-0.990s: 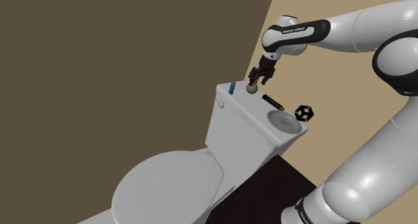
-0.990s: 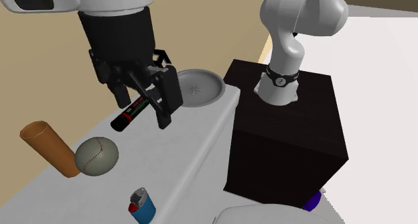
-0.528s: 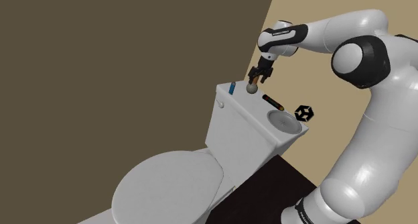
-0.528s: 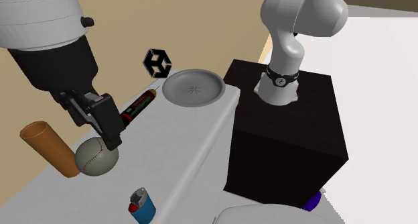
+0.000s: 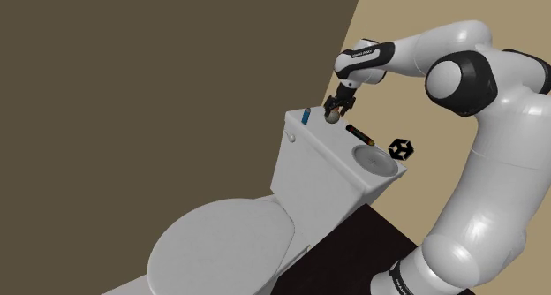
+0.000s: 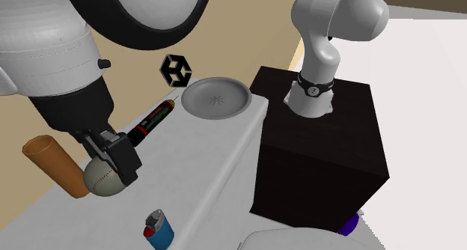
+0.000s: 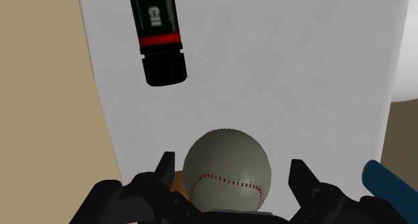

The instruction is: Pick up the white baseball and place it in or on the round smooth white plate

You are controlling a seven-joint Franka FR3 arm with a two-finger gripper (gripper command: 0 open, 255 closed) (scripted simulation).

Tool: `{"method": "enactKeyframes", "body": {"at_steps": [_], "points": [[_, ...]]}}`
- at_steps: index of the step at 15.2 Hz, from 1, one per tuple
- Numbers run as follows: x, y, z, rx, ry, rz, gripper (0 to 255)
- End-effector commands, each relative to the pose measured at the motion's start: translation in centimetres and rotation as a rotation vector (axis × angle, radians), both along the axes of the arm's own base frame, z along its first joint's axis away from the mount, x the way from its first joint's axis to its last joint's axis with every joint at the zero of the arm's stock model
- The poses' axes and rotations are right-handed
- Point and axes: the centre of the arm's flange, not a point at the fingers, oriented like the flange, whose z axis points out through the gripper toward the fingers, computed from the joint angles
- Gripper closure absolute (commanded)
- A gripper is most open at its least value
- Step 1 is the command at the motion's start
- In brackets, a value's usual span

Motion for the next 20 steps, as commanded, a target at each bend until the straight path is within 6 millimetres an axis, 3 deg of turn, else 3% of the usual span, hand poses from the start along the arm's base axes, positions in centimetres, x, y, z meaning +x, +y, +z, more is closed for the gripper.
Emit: {"method": "enactKeyframes", "body": {"at_steps": [1,7,8,17,20], "points": [[0.1,0.0,-0.3,0.000,-0.001,0.000,0],[0.1,0.0,-0.3,0.000,-0.001,0.000,0],[0.1,0.0,-0.3,0.000,-0.001,0.000,255],[0.1,0.0,-0.3,0.000,-0.001,0.000,255],[0.1,0.0,1.3,0.000,-0.001,0.000,255]]}}
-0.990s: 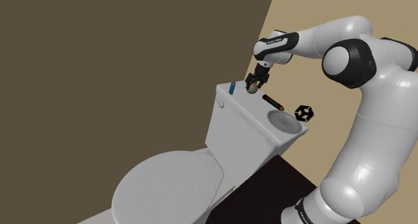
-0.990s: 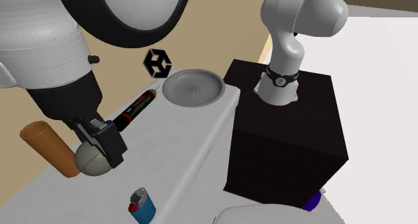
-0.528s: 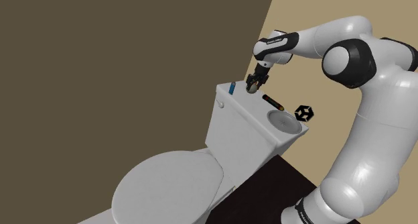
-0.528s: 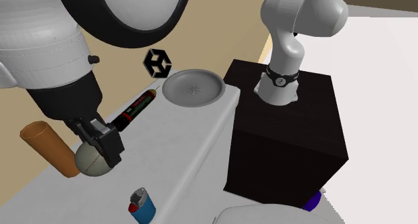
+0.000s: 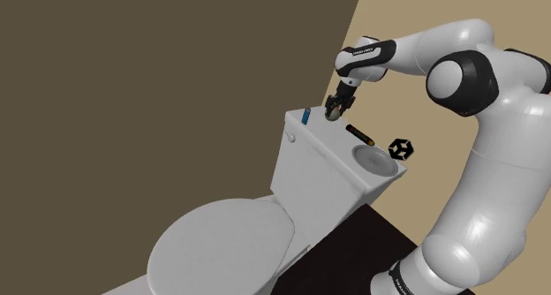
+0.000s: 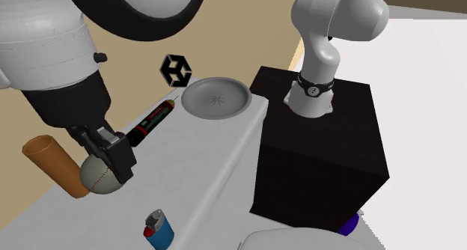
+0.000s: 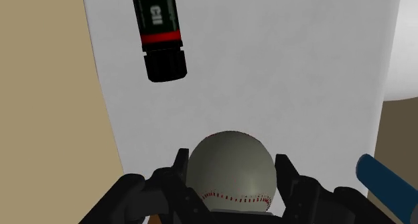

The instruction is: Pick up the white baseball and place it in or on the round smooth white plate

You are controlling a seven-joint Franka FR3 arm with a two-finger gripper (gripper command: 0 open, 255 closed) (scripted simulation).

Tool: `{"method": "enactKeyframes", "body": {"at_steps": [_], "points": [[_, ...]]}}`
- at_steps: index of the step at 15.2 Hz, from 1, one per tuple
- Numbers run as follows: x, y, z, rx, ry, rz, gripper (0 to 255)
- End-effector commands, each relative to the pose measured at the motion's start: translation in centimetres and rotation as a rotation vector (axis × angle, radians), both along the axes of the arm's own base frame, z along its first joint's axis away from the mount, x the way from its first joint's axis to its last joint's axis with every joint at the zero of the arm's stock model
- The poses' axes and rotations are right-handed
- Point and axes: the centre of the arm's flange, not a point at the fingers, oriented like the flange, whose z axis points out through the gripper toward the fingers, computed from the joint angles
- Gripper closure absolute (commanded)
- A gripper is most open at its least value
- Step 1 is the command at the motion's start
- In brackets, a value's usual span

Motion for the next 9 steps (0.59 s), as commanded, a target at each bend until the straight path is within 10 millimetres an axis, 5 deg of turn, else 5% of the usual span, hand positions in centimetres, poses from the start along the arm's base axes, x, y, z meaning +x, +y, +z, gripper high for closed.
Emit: {"method": "enactKeyframes", "body": {"at_steps": [1,9], "points": [[0.0,0.0,1.0,0.000,0.000,0.000,255],[0.0,0.0,5.2,0.000,0.000,0.000,255]]}}
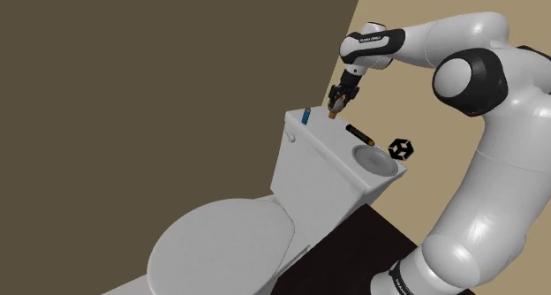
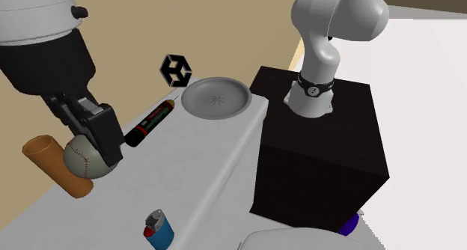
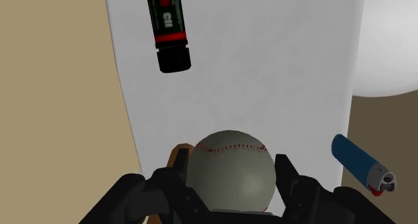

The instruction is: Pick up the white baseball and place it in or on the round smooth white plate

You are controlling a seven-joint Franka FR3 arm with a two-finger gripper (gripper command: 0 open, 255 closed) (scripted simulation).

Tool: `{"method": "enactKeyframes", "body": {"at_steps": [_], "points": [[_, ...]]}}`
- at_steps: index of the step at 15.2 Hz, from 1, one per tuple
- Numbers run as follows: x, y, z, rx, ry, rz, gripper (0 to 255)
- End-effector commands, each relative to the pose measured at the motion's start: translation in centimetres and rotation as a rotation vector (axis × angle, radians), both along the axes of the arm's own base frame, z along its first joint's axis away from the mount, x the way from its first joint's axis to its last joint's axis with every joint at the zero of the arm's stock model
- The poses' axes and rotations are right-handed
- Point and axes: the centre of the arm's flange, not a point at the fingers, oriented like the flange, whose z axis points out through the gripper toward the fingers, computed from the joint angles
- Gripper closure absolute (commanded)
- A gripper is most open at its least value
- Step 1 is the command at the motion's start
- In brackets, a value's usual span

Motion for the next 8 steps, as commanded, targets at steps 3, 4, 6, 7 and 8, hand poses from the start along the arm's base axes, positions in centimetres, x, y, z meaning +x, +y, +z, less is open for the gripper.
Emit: {"method": "enactKeyframes", "body": {"at_steps": [3,4,6,7,8], "points": [[0.0,-0.1,2.1,0.000,0.000,0.000,255],[0.0,-0.1,2.6,0.000,0.000,0.000,255],[0.0,-0.1,3.2,0.000,0.000,0.000,255],[-1.3,0.2,3.2,0.000,0.000,0.000,255],[-2.6,0.5,3.2,0.000,0.000,0.000,255]]}}
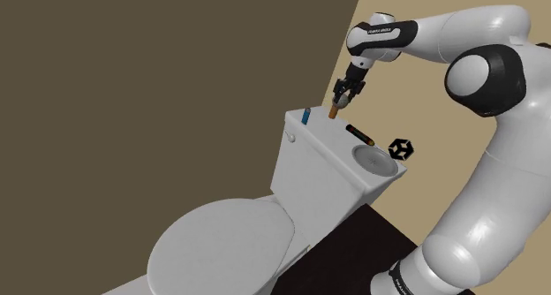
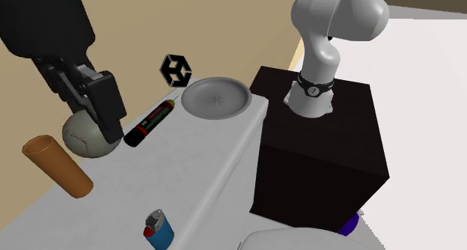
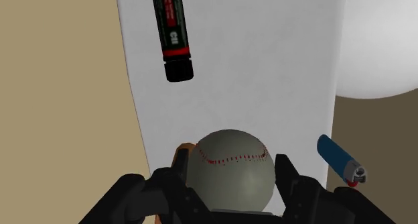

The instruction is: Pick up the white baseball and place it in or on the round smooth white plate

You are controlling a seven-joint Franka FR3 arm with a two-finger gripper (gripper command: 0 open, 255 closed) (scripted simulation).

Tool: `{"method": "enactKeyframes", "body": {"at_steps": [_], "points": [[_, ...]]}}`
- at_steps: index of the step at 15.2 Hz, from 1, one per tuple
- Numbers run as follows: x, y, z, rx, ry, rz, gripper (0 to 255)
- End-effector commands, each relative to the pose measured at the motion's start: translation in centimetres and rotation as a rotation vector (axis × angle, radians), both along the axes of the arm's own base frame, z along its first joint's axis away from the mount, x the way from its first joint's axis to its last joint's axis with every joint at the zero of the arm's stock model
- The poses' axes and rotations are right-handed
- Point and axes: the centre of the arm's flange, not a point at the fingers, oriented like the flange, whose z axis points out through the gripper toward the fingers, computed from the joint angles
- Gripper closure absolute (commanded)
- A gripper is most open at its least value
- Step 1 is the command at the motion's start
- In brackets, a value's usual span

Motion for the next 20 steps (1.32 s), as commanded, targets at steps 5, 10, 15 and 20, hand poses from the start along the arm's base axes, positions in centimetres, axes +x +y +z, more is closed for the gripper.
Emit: {"method": "enactKeyframes", "body": {"at_steps": [5,10,15,20], "points": [[-7.4,1.9,0.1,0.000,0.000,0.000,255],[-13.8,3.5,0.2,0.000,0.000,0.000,255],[-20.2,5.1,0.4,0.000,0.000,0.000,255],[-25.4,6.5,-0.1,0.000,0.000,0.000,255]]}}
